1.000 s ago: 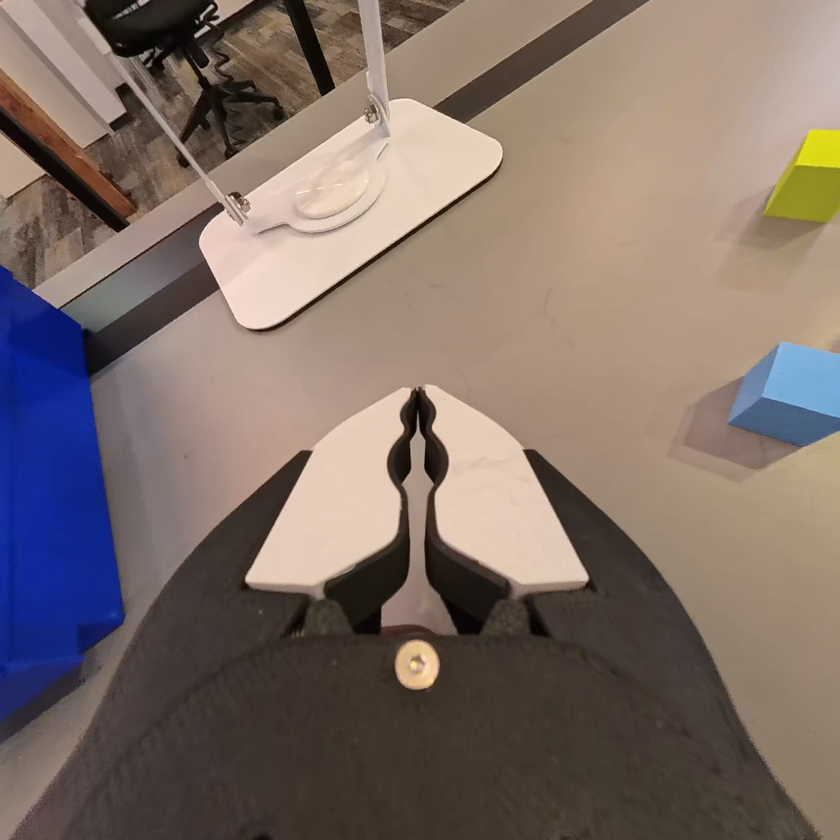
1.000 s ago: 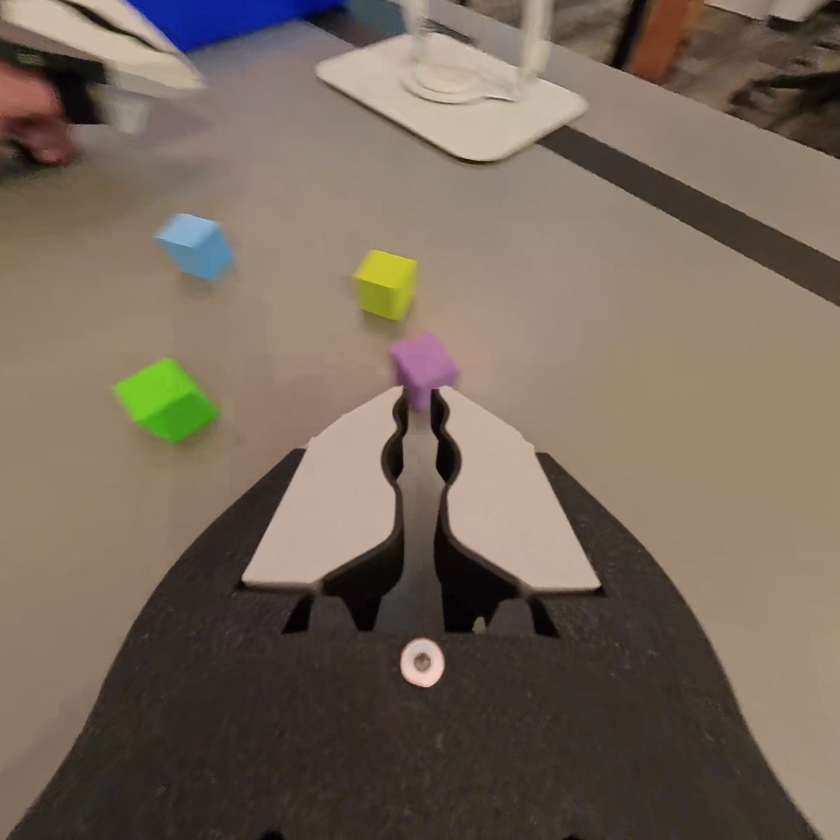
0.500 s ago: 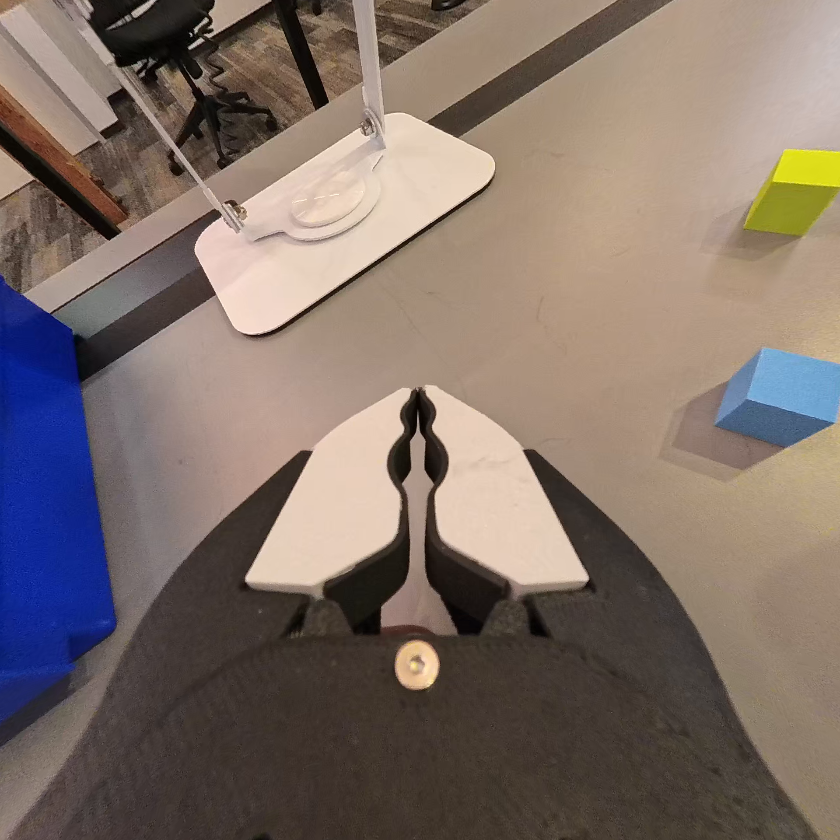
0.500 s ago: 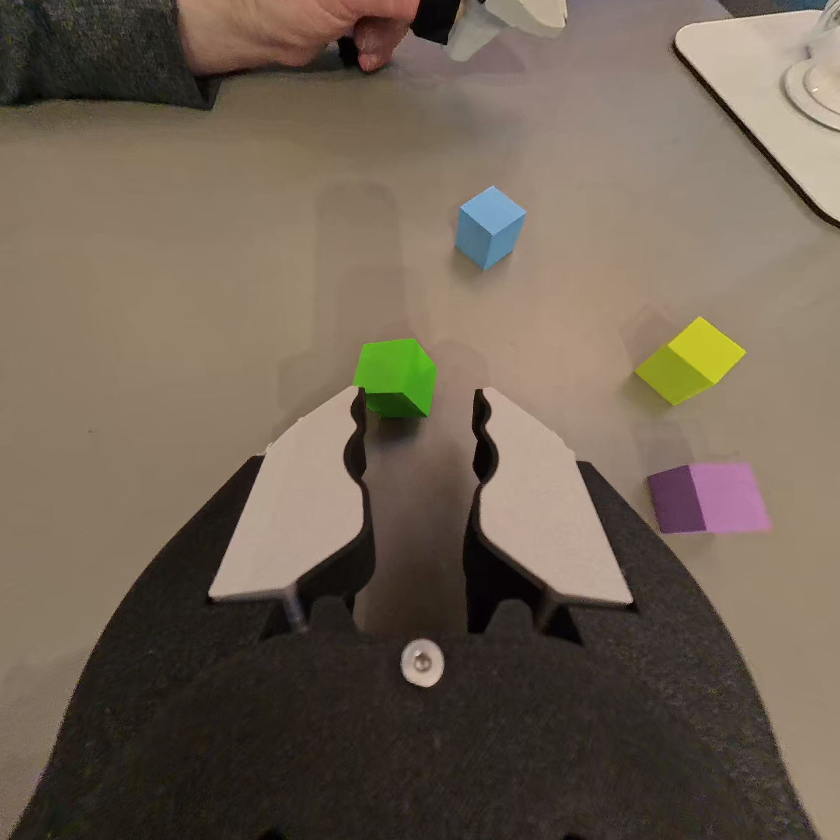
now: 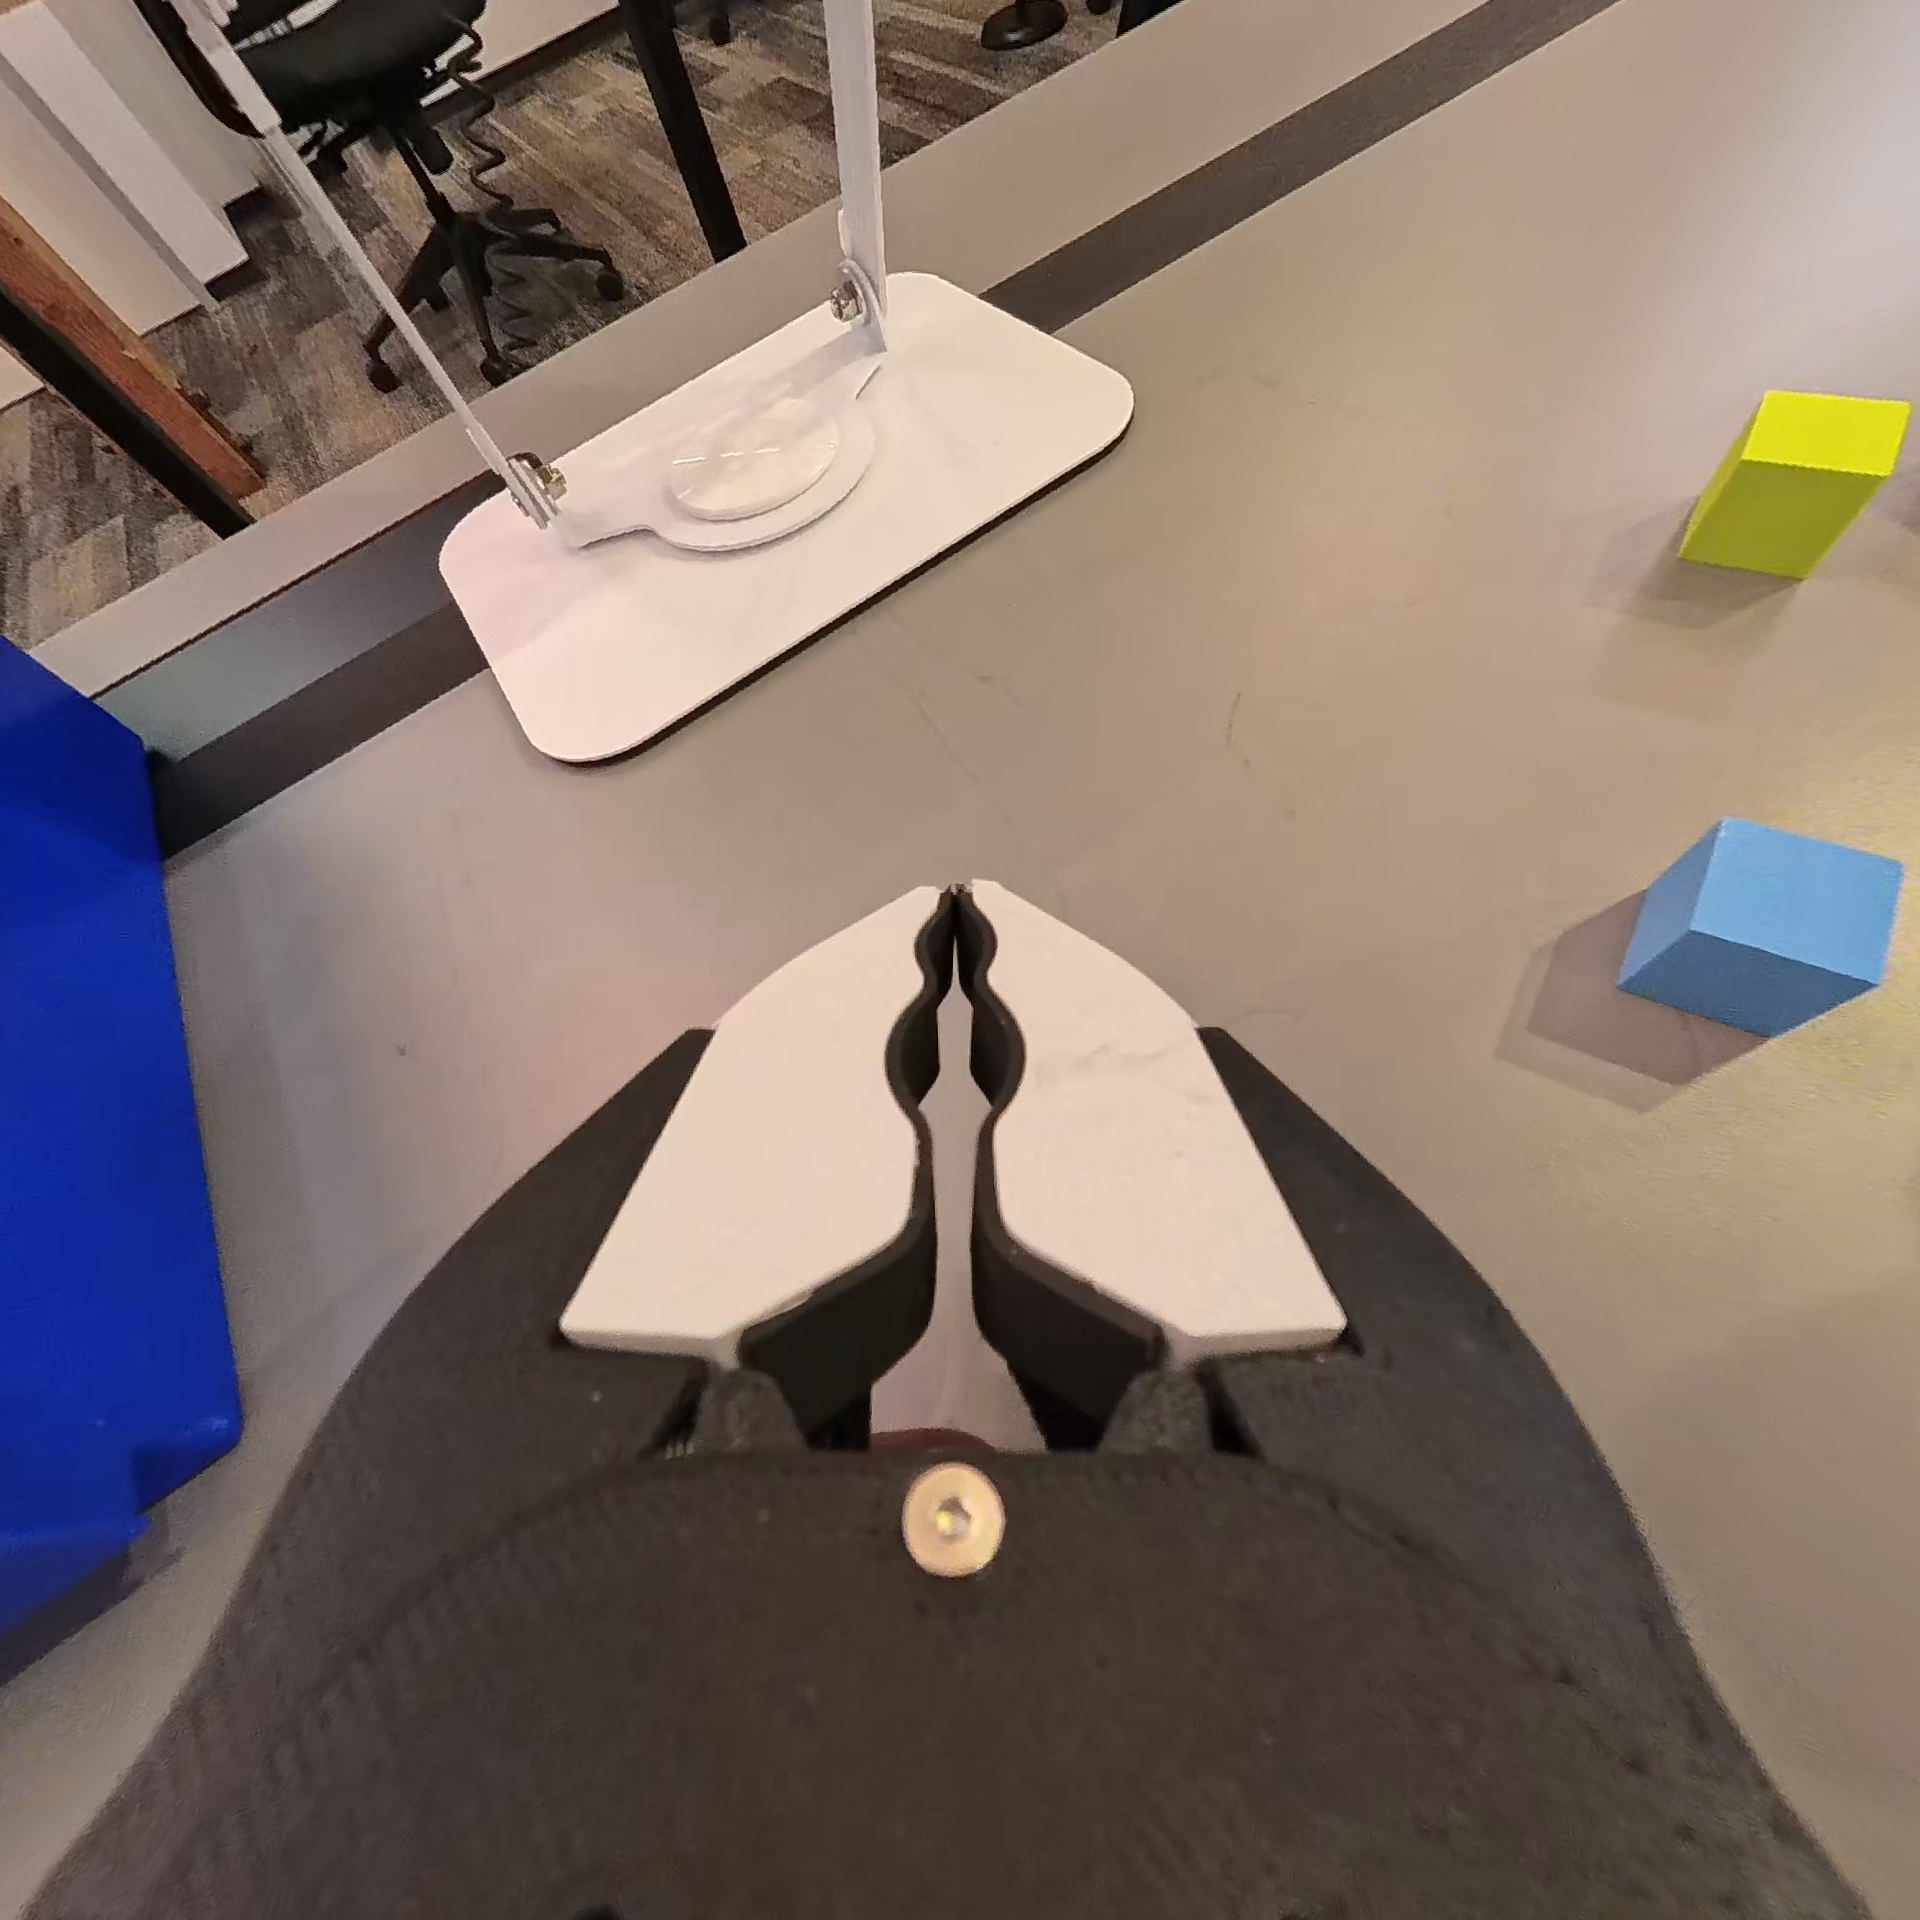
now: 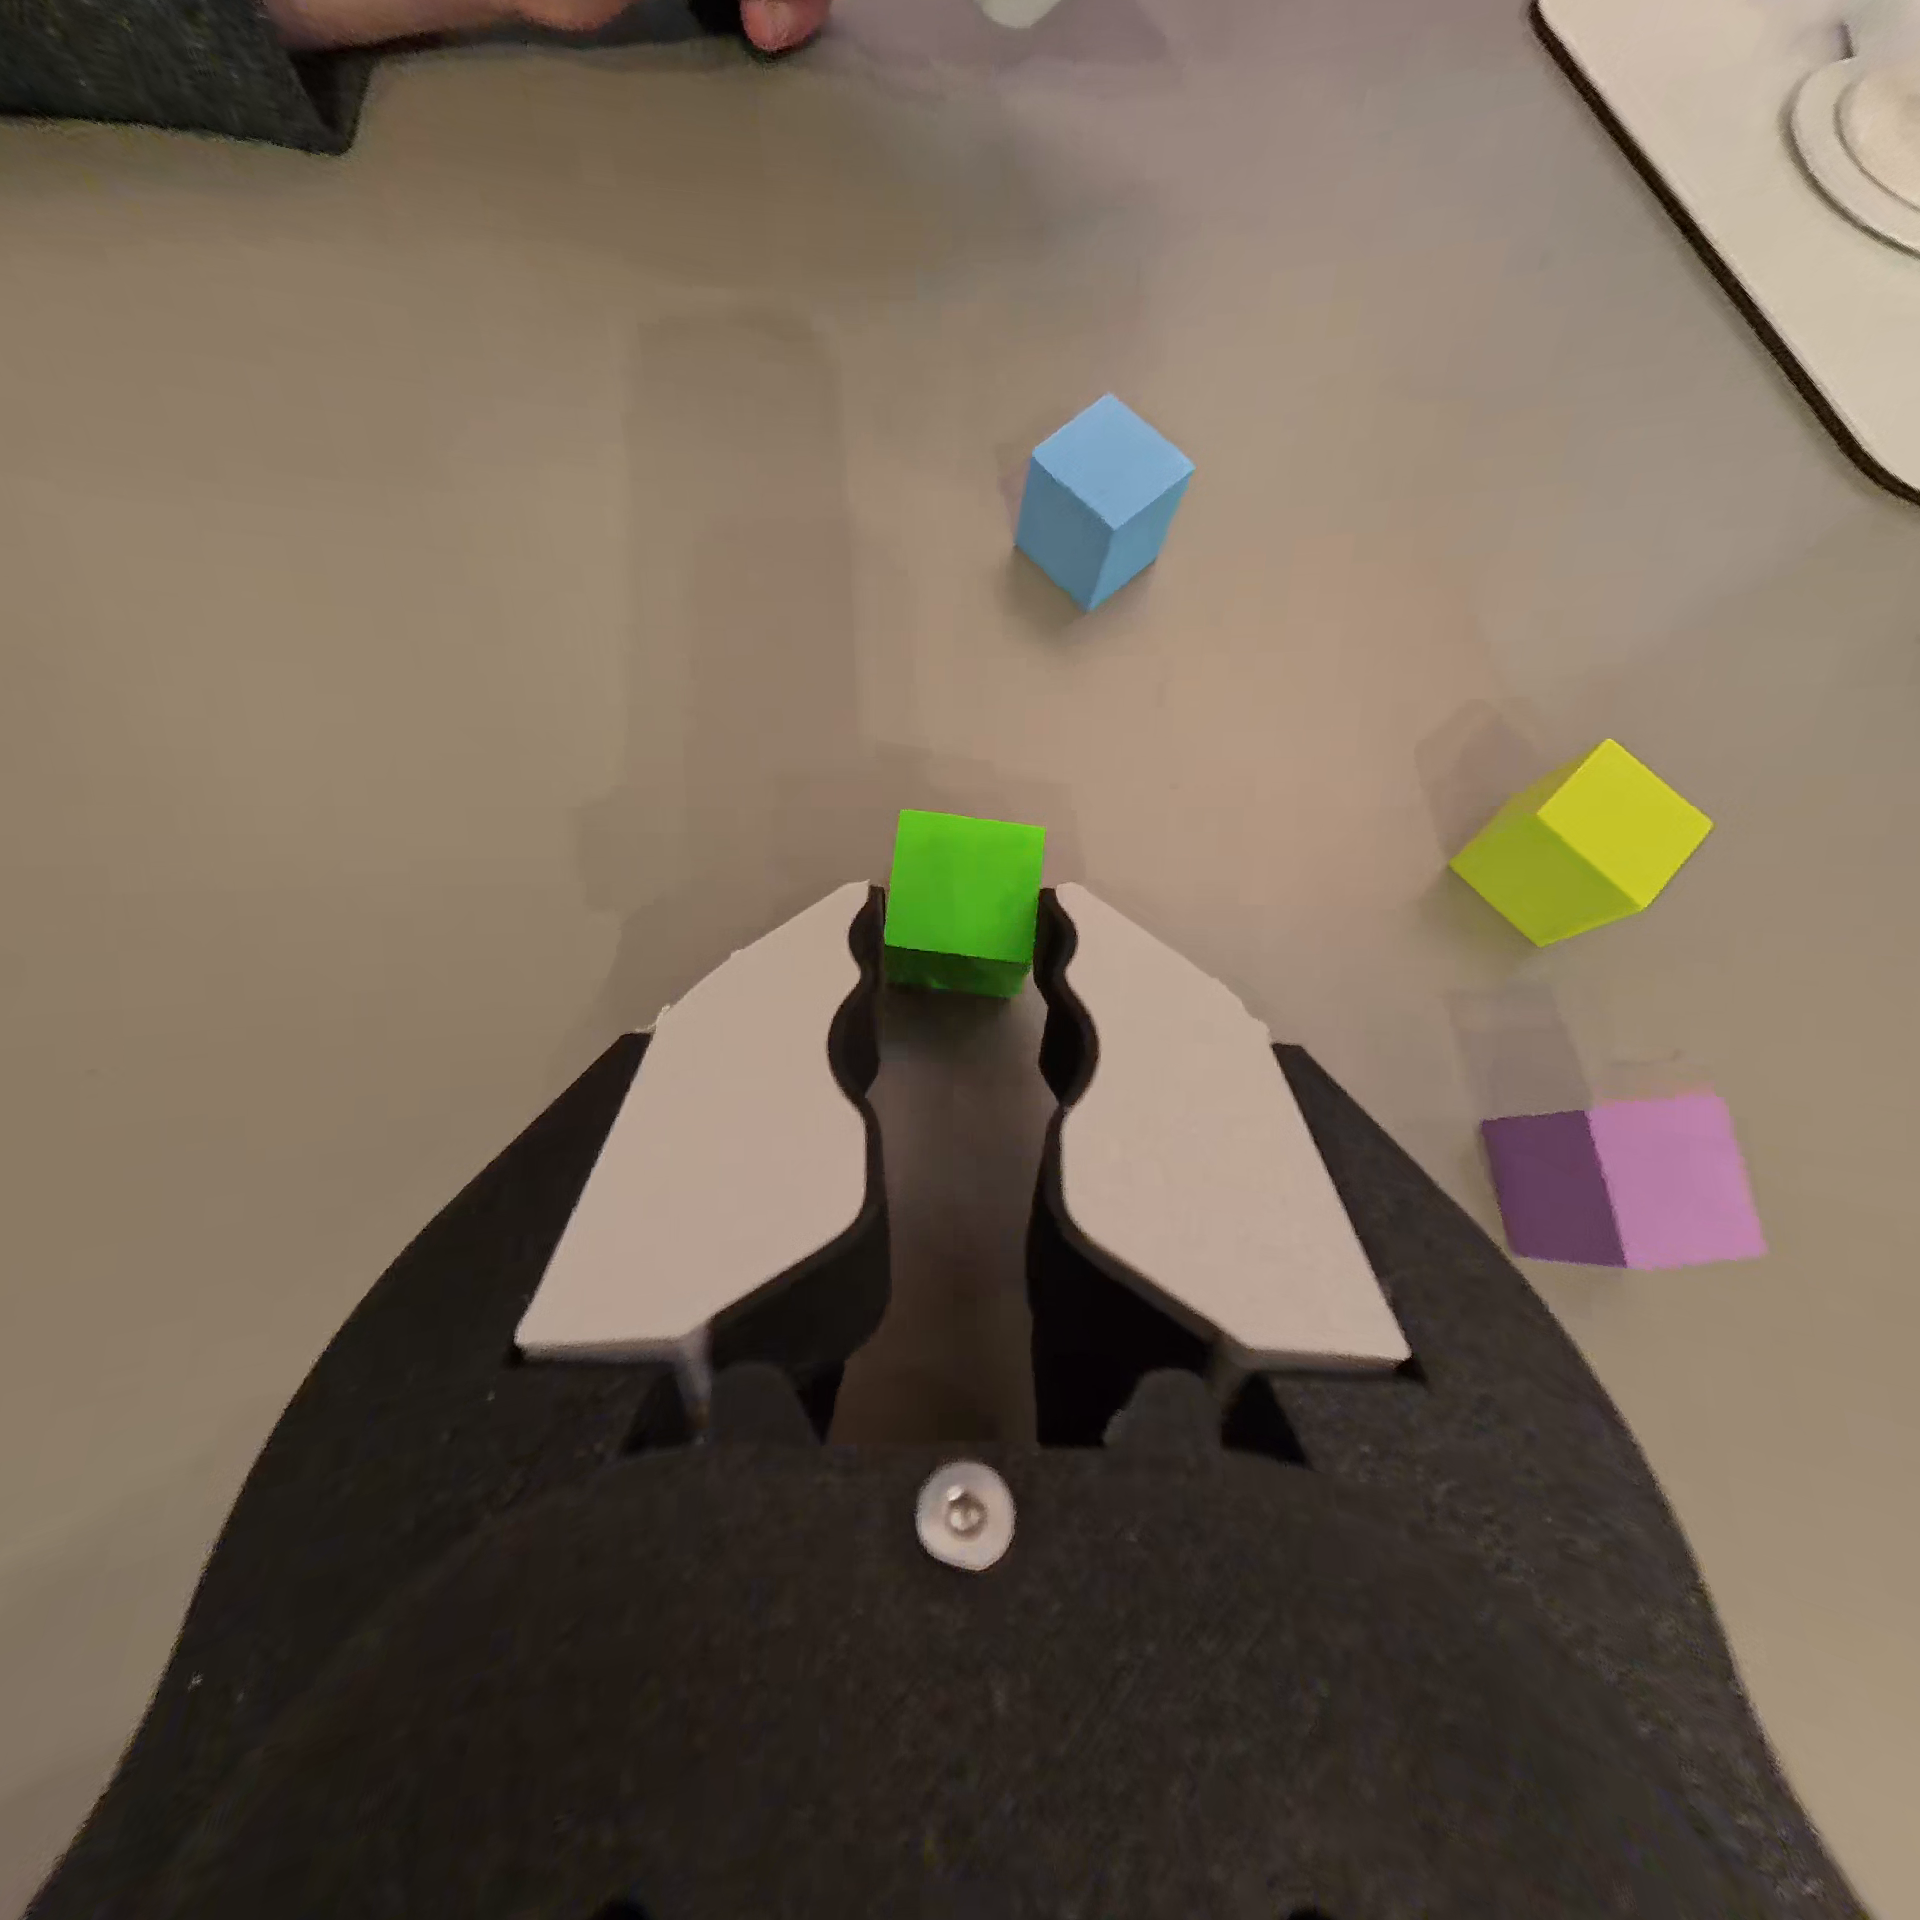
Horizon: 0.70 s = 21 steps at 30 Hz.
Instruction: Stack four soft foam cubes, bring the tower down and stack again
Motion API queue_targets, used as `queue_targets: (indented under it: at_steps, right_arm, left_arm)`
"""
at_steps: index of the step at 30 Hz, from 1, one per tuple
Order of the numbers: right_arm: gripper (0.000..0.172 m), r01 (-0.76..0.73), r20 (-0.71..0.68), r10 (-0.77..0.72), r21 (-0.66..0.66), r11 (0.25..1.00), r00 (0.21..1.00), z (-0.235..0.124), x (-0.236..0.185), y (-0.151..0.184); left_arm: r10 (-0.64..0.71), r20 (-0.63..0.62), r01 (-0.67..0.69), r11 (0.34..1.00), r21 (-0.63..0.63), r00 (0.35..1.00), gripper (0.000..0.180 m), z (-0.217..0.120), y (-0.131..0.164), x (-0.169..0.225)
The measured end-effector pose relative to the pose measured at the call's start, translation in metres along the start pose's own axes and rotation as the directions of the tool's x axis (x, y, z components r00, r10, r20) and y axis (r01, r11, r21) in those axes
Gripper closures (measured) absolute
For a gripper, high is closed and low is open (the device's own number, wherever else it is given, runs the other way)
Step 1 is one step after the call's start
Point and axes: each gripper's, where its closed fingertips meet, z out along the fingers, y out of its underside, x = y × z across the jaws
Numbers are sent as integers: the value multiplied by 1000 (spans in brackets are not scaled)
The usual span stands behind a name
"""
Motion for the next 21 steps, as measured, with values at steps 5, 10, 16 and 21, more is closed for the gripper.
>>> queue_targets:
  at_steps: [5,10,16,21]
  right_arm:
    - [145,44,6,-45,47,998,999,-2,12,-32]
    - [145,167,81,-172,67,984,982,10,19,-71]
    - [145,230,213,-231,29,973,949,34,26,-85]
    - [145,298,284,-288,8,954,914,45,23,-85]
  left_arm:
    - [-2,-2,2,1000,0,1000,180,0,0,0]
    - [-16,-11,17,1000,8,1000,180,-1,-1,-1]
    - [-42,-26,43,999,17,999,180,-2,-2,-2]
    - [-39,-31,40,999,17,999,180,-1,-2,-1]
